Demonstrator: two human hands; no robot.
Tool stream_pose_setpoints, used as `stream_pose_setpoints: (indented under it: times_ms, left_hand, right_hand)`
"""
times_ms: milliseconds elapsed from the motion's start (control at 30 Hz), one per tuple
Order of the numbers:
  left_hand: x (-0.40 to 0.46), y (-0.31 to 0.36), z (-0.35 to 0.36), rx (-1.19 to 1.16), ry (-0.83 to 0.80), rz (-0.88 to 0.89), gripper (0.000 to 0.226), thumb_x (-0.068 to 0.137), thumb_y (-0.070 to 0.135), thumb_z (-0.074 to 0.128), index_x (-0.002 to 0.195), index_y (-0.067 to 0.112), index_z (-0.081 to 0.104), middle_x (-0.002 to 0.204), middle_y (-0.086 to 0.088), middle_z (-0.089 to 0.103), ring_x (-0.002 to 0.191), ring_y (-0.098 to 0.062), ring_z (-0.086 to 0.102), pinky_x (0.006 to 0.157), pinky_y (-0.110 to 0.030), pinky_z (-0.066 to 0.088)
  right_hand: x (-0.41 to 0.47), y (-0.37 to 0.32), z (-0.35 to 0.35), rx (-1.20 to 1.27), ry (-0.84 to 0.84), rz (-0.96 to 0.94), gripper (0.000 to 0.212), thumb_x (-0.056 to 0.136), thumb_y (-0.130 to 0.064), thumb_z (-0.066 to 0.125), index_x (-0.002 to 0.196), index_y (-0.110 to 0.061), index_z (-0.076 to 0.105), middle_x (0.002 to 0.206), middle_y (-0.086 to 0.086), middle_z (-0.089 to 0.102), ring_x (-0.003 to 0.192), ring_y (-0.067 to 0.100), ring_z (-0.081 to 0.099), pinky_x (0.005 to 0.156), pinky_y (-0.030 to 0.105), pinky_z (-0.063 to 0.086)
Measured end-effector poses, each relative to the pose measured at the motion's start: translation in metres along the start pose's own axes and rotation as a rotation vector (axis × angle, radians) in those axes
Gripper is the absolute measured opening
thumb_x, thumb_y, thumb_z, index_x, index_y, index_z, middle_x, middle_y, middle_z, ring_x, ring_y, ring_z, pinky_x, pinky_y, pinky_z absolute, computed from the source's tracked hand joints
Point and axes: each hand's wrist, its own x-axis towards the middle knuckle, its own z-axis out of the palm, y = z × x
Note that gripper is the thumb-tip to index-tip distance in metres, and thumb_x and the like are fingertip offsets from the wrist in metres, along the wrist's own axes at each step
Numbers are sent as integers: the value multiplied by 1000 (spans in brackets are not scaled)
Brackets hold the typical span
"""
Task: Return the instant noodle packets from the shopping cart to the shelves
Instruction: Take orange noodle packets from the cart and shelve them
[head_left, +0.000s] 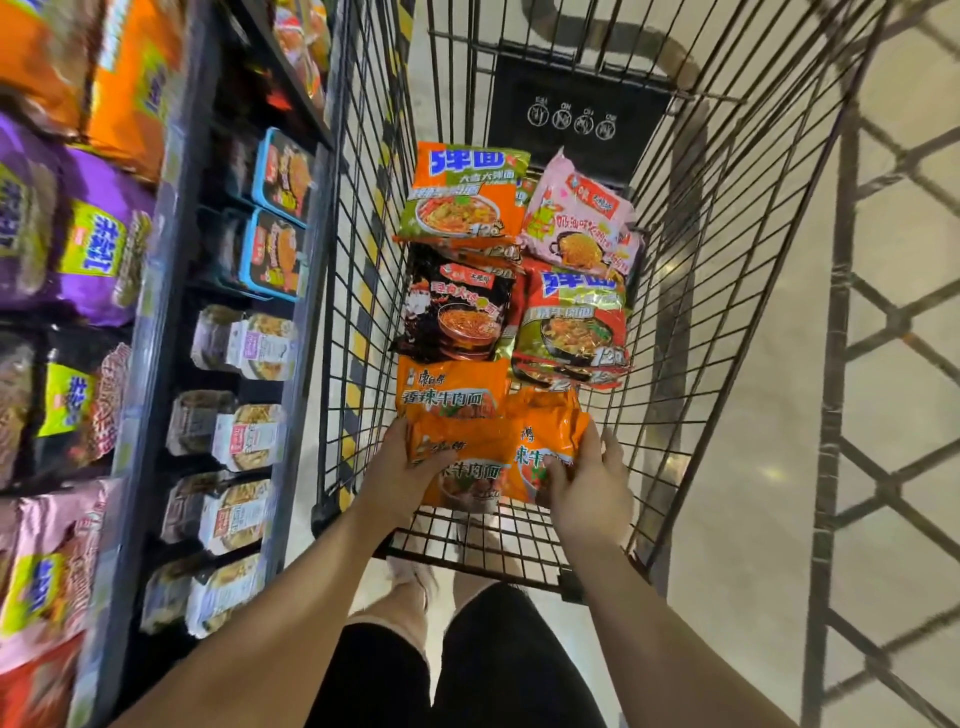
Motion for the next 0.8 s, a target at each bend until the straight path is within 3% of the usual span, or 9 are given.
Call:
stream_pose_setpoints:
  times_ms: [100, 167, 267, 367, 433, 533, 667, 733, 800]
  left_hand:
    - [-8, 10, 3, -25, 58, -37, 52, 90, 44, 74, 133, 28, 49, 119, 11, 69, 110, -17, 67, 95, -38, 53]
    - [-8, 8, 5, -31, 89, -25, 51, 92, 39, 73, 135, 24, 48, 119, 8, 66, 109, -19, 64, 92, -35, 48]
    - [-5, 5, 3, -53, 84, -21, 55, 92, 38, 74, 139, 22, 49, 121, 6, 65, 111, -19, 62, 94, -36, 48]
    - [-3, 2, -3, -84, 70, -10, 63, 82, 56, 77, 134, 31, 53, 123, 6, 68, 112, -20, 67, 97, -47, 55]
    - [-6, 4, -7, -115, 38, 23, 60, 78, 62, 76, 126, 35, 55, 117, 8, 70, 107, -16, 70, 92, -47, 58]
    - [-25, 22, -17, -105, 48, 126, 41, 95, 36, 72, 130, 30, 51, 114, 15, 67, 104, -3, 65, 81, -22, 52]
    - [-64, 52, -41, -87, 41, 266, 42, 99, 31, 66, 133, 34, 43, 113, 23, 63, 103, 5, 62, 67, -5, 49]
    - [-81, 61, -55, -121, 35, 312, 37, 98, 33, 67, 127, 34, 45, 112, 17, 67, 104, -5, 67, 65, -7, 51]
    - [-104, 74, -73, -172, 44, 362, 53, 91, 49, 73, 134, 33, 47, 126, 8, 68, 118, -16, 66, 84, -19, 57]
  right_hand:
    - [-6, -5, 1, -12, 94, -144, 55, 91, -38, 73, 138, -20, 50, 125, 12, 56, 104, 31, 61, 82, 44, 57]
    - [-6, -8, 4, -43, 132, -199, 52, 85, -36, 79, 125, -12, 58, 112, 12, 58, 98, 30, 58, 80, 41, 53]
    - [-1, -13, 10, 89, -40, -100, 49, 82, -34, 80, 120, -15, 54, 111, 7, 59, 104, 28, 58, 88, 44, 53]
    - [9, -15, 7, 177, -178, 23, 42, 80, -34, 80, 114, -20, 58, 106, 6, 66, 99, 32, 66, 85, 46, 57]
    - [11, -16, -1, 174, -169, 25, 38, 83, -31, 79, 113, -15, 62, 108, 12, 66, 98, 37, 66, 84, 46, 57]
    - [6, -19, -19, 166, -109, 31, 37, 89, -30, 75, 119, -15, 60, 110, 11, 67, 101, 37, 66, 82, 41, 51]
    - [-20, -21, -54, 266, -82, 13, 36, 90, -32, 74, 120, -20, 58, 93, 4, 64, 91, 34, 64, 81, 40, 51]
    - [-38, -25, -79, 328, -35, -15, 37, 89, -34, 76, 119, -22, 58, 93, 4, 65, 89, 33, 64, 78, 38, 50]
    - [-59, -36, -109, 413, 5, -55, 37, 88, -33, 78, 117, -22, 59, 93, 4, 67, 89, 32, 65, 75, 35, 46]
